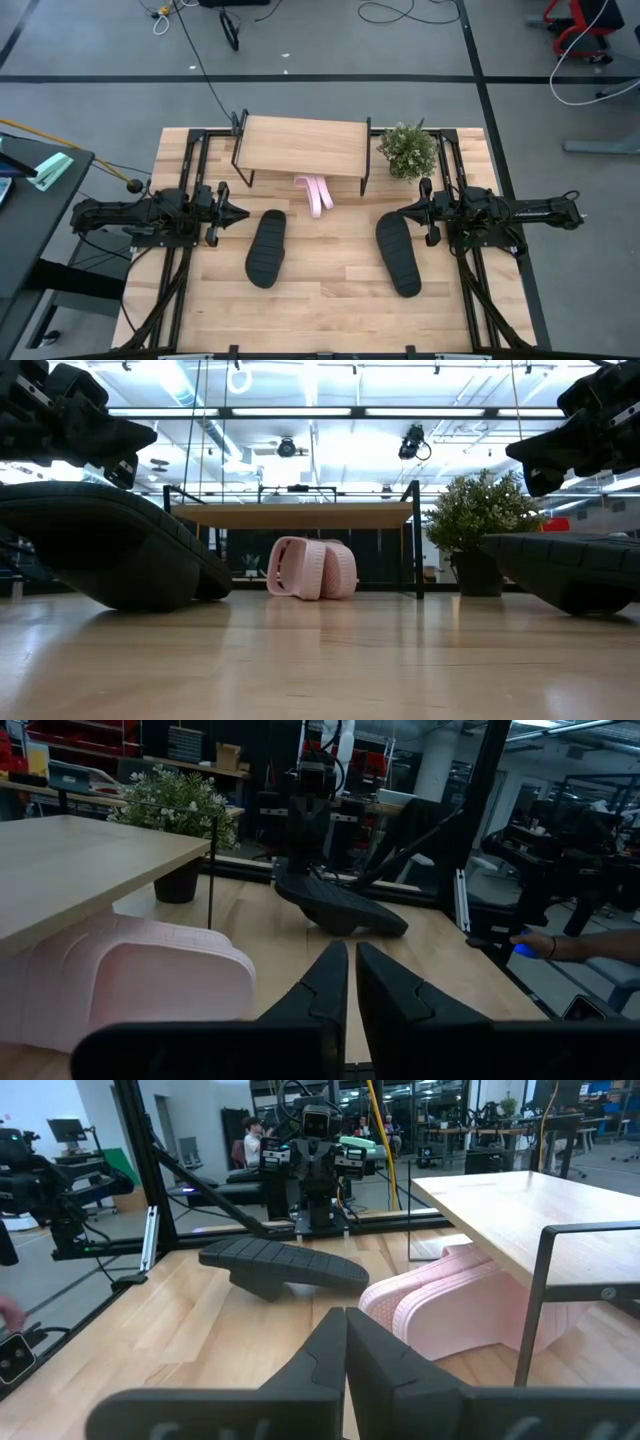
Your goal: Pick and place slides into the shelf
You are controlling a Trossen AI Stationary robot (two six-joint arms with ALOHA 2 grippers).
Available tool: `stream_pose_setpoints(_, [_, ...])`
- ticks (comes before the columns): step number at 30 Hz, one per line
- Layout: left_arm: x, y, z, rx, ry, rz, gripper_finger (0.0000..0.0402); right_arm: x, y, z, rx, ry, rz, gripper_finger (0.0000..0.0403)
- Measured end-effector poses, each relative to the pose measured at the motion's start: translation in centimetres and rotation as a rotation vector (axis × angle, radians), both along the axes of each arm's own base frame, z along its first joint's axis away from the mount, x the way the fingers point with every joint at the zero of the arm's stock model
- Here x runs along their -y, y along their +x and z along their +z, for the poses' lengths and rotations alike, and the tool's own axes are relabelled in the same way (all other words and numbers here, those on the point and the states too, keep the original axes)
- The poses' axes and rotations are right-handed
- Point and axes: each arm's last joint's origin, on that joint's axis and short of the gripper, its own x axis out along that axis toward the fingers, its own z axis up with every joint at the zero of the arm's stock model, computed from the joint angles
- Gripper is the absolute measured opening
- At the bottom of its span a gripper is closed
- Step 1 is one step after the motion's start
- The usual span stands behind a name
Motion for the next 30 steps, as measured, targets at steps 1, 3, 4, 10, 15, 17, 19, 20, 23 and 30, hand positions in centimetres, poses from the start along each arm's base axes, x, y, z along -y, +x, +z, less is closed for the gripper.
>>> stream_pose_setpoints(1, [0.0, 0.0, 0.0, 0.0, 0.0, 0.0, 0.0032, 0.0, 0.0, -0.01, -0.001, 0.0, 0.0, 0.0014])
stream_pose_setpoints(3, [0.0, 0.0, 0.0, 0.0, 0.0, 0.0, 0.0035, 0.0, 0.0, -0.01, 0.0, 0.0, 0.0, 0.0014])
stream_pose_setpoints(4, [0.0, 0.0, 0.01, 0.0, 0.0, 0.001, 0.0037, 0.0, 0.0, 0.0, 0.0, 0.0, 0.0, 0.0014])
stream_pose_setpoints(10, [0.0, 0.0, 0.0, 0.0, 0.0, 0.0, 0.0039, 0.0, 0.0, -0.01, 0.0, 0.0, 0.0, 0.0014])
stream_pose_setpoints(15, [0.0, 0.0, 0.01, 0.0, 0.0, 0.0, 0.0032, 0.0, 0.0, 0.0, 0.0, 0.0, 0.0, 0.0014])
stream_pose_setpoints(17, [0.0, 0.0, 0.01, 0.0, 0.0, 0.0, 0.0029, 0.0, 0.0, -0.01, 0.0, 0.0, 0.0, 0.0014])
stream_pose_setpoints(19, [0.0, 0.0, 0.0, 0.0, 0.0, 0.0, 0.0028, 0.0, 0.0, -0.01, -0.001, 0.0, 0.0, 0.0014])
stream_pose_setpoints(20, [0.0, 0.0, 0.0, 0.0, 0.0, 0.0, 0.0028, 0.0, 0.0, -0.01, 0.0, 0.0, 0.0, 0.0014])
stream_pose_setpoints(23, [0.0, 0.0, 0.0, 0.0, 0.0, 0.0, 0.0033, 0.0, 0.0, -0.01, 0.0, 0.0, 0.0, 0.0014])
stream_pose_setpoints(30, [0.0, -0.01, 0.11, 0.013, 0.058, 0.003, 0.004, 0.0, 0.0, 0.0, 0.0, 0.0, 0.0, 0.0014])
